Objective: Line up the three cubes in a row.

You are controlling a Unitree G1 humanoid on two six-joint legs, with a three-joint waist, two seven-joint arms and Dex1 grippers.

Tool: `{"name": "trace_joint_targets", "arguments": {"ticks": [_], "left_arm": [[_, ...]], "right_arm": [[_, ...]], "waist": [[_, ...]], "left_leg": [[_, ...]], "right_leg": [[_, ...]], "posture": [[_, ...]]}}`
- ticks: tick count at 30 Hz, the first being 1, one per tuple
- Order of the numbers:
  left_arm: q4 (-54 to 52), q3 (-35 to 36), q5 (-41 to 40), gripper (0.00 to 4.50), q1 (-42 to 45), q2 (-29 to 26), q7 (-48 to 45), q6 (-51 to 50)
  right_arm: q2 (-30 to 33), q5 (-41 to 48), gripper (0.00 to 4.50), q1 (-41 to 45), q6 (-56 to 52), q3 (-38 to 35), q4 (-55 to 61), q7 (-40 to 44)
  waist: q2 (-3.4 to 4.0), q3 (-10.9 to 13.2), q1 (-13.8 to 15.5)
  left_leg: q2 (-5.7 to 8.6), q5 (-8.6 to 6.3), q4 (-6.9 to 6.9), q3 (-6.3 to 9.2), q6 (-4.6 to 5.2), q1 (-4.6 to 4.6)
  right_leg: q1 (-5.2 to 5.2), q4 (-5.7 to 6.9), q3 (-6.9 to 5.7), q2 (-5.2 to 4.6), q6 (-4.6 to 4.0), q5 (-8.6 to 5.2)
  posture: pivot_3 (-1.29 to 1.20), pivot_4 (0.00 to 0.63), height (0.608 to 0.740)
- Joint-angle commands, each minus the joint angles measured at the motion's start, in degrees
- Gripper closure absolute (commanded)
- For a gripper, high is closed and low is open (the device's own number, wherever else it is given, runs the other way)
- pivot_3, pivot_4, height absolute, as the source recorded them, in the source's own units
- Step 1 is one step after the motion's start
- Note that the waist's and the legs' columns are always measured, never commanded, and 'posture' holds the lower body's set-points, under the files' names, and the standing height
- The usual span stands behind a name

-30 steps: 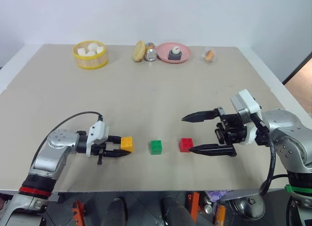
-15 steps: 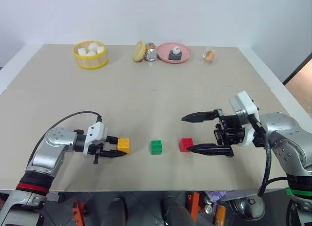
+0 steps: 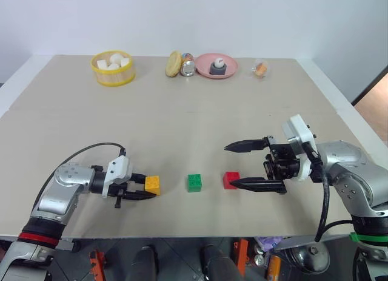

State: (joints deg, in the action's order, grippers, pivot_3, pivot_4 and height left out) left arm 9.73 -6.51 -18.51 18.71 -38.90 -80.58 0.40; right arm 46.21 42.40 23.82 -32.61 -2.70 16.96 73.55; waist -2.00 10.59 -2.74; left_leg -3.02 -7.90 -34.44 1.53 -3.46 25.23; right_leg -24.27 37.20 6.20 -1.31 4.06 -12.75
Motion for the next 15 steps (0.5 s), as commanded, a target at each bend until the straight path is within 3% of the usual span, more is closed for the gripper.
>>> {"name": "trace_joint_targets", "arguments": {"ticks": [1,15], "left_arm": [[0.7,0.2,0.8,3.19,1.7,1.0,1.1,1.8],[3.6,-1.0,1.4,3.19,4.7,2.8,-0.4,2.7]], "right_arm": [[0.1,0.3,0.00,1.4,0.8,-1.0,0.3,0.2],[0.3,0.1,0.00,1.1,0.9,-1.3,0.5,-0.3]], "waist": [[0.00,0.0,0.0],[0.00,0.0,0.0]], "left_leg": [[0.00,0.00,0.00,0.00,0.00,0.00],[0.00,0.00,0.00,0.01,0.00,0.00]], "right_leg": [[0.00,0.00,0.00,0.00,0.00,0.00],[0.01,0.01,-0.01,0.02,0.01,0.00]], "posture": [[0.00,0.150,0.740],[0.00,0.150,0.740]]}}
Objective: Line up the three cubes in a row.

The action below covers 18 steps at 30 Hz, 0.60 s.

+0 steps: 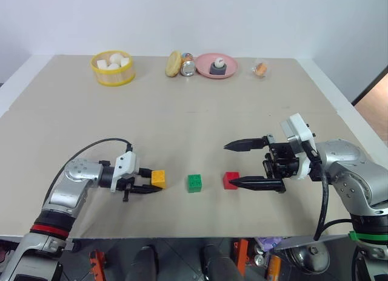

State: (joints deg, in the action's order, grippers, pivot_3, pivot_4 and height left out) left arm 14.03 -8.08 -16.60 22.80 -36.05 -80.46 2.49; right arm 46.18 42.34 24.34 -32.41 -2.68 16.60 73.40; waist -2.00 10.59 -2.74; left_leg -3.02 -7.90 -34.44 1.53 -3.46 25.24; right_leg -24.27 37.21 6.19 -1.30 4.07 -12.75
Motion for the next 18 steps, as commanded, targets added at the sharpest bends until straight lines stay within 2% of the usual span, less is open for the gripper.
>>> {"name": "trace_joint_targets", "arguments": {"ticks": [1,18], "left_arm": [[-0.9,0.6,-0.8,3.19,0.5,-0.2,-0.7,0.3],[2.5,0.2,1.1,3.19,0.5,-0.2,-1.6,3.9]], "right_arm": [[0.4,0.1,0.00,0.6,0.7,-1.4,0.9,-0.2],[0.0,-0.8,0.00,1.0,1.2,-1.1,0.3,-0.2]], "waist": [[0.00,0.0,0.0],[0.00,0.0,0.0]], "left_leg": [[0.00,0.00,0.00,0.00,0.00,0.00],[0.00,0.00,-0.01,0.00,0.00,-0.01]], "right_leg": [[0.00,0.00,0.00,0.00,0.00,0.00],[0.01,0.01,0.00,0.00,0.00,0.00]], "posture": [[0.00,0.150,0.740],[0.00,0.150,0.740]]}}
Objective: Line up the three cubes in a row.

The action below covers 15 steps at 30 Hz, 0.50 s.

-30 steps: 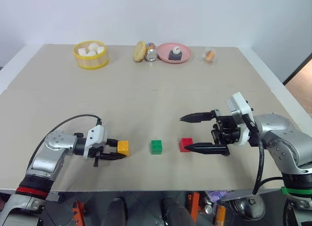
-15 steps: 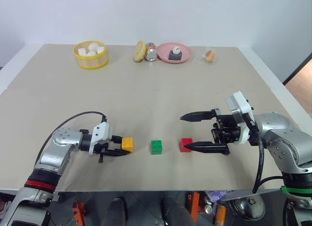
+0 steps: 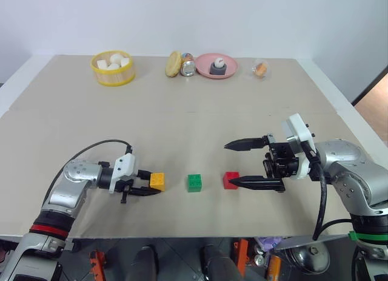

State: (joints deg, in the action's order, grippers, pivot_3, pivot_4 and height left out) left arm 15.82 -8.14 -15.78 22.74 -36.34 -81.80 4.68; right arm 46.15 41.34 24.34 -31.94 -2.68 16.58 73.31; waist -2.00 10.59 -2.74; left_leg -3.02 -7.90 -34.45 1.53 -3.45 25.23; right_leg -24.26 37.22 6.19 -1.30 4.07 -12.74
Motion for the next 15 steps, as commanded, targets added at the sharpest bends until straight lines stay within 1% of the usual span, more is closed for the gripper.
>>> {"name": "trace_joint_targets", "arguments": {"ticks": [1,12,13,14,15], "left_arm": [[1.1,0.2,0.5,3.19,0.6,0.1,-0.3,2.1],[5.3,-0.6,1.1,3.19,2.2,0.9,-1.6,5.5],[5.3,-0.6,0.9,2.19,2.3,1.0,-1.6,5.0],[5.3,-0.6,0.7,2.07,2.3,1.1,-1.7,4.4],[5.3,-0.6,0.5,1.77,2.3,1.1,-1.8,4.1]], "right_arm": [[0.0,0.2,0.00,1.0,0.8,-1.1,0.4,-0.1],[0.1,0.2,0.00,1.2,0.7,-1.4,0.3,-0.3],[0.1,0.2,0.00,1.3,0.7,-1.3,0.3,-0.4],[0.1,0.1,0.00,1.3,0.7,-1.3,0.3,-0.4],[0.2,0.2,0.00,1.2,0.7,-1.4,0.3,-0.4]], "waist": [[0.00,0.0,0.0],[0.01,0.0,0.0],[0.01,0.0,0.0],[0.01,0.0,0.0],[0.01,0.0,0.0]], "left_leg": [[0.00,0.00,0.00,0.00,0.00,0.00],[0.00,0.01,-0.06,0.00,0.01,-0.05],[0.00,0.01,-0.07,0.01,0.01,-0.05],[0.00,0.01,-0.08,0.01,0.01,-0.05],[0.00,0.01,-0.08,0.01,0.02,-0.05]], "right_leg": [[0.00,0.00,0.00,0.00,0.00,0.00],[0.06,0.04,0.00,0.00,0.00,0.01],[0.08,0.04,0.00,0.00,0.01,0.01],[0.08,0.04,0.00,0.00,0.01,0.01],[0.08,0.04,0.00,0.00,0.01,0.02]], "posture": [[0.00,0.150,0.740],[0.00,0.150,0.740],[0.00,0.150,0.740],[0.00,0.150,0.740],[0.00,0.150,0.740]]}}
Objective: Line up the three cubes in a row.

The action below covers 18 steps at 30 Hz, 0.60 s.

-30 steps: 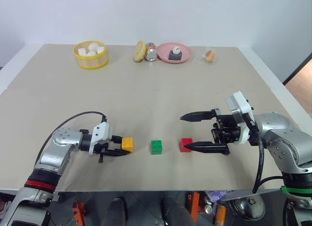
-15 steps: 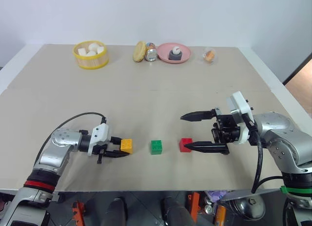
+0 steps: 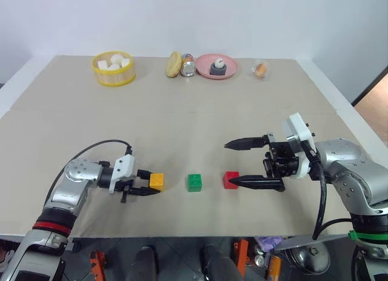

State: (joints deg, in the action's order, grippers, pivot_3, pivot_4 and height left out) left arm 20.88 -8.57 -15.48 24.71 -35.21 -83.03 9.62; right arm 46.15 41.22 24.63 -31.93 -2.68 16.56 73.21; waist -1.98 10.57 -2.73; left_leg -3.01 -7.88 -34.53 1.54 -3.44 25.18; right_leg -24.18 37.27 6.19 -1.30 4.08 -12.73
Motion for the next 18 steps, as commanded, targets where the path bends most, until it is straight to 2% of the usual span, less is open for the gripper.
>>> {"name": "trace_joint_targets", "arguments": {"ticks": [1,5,12,16,18], "left_arm": [[0.3,-0.3,0.2,1.45,0.4,0.0,-0.7,-1.0],[-0.8,0.5,-0.3,0.06,0.0,-0.2,0.3,-2.0],[-7.3,4.1,-4.8,0.02,-2.8,-1.9,1.6,-7.6],[-11.1,5.5,-6.4,0.02,-5.8,-5.1,0.4,-9.8],[-12.1,8.2,-7.1,0.02,-8.2,-8.4,0.1,-10.5]], "right_arm": [[0.2,0.3,0.00,1.0,0.7,-1.4,0.4,-0.2],[0.3,0.2,0.00,1.1,0.6,-1.3,0.2,-0.1],[0.0,-0.2,0.00,2.5,0.8,-0.8,-1.3,0.5],[-0.1,-0.5,0.00,3.2,1.0,-0.5,-2.2,1.0],[-0.2,-0.6,0.00,3.8,1.1,-0.4,-2.7,1.3]], "waist": [[0.00,0.0,0.0],[0.00,0.0,0.0],[0.00,0.0,0.0],[0.00,0.0,-0.1],[0.00,0.0,-0.1]], "left_leg": [[0.00,0.00,0.00,0.00,0.00,0.00],[0.00,-0.04,0.02,-0.01,0.04,0.01],[0.00,-0.07,0.08,0.01,0.08,0.03],[-0.01,-0.07,0.06,0.01,0.08,-0.01],[-0.01,-0.07,0.06,0.01,0.08,-0.01]], "right_leg": [[0.00,0.00,0.00,0.00,0.00,0.00],[-0.01,0.00,0.01,0.00,0.02,-0.04],[-0.04,0.00,0.01,0.02,0.03,-0.11],[-0.03,0.01,0.01,0.01,0.00,-0.09],[-0.04,0.02,0.00,0.01,0.00,-0.08]], "posture": [[0.00,0.150,0.740],[0.00,0.150,0.740],[0.00,0.150,0.740],[0.00,0.150,0.740],[0.00,0.150,0.740]]}}
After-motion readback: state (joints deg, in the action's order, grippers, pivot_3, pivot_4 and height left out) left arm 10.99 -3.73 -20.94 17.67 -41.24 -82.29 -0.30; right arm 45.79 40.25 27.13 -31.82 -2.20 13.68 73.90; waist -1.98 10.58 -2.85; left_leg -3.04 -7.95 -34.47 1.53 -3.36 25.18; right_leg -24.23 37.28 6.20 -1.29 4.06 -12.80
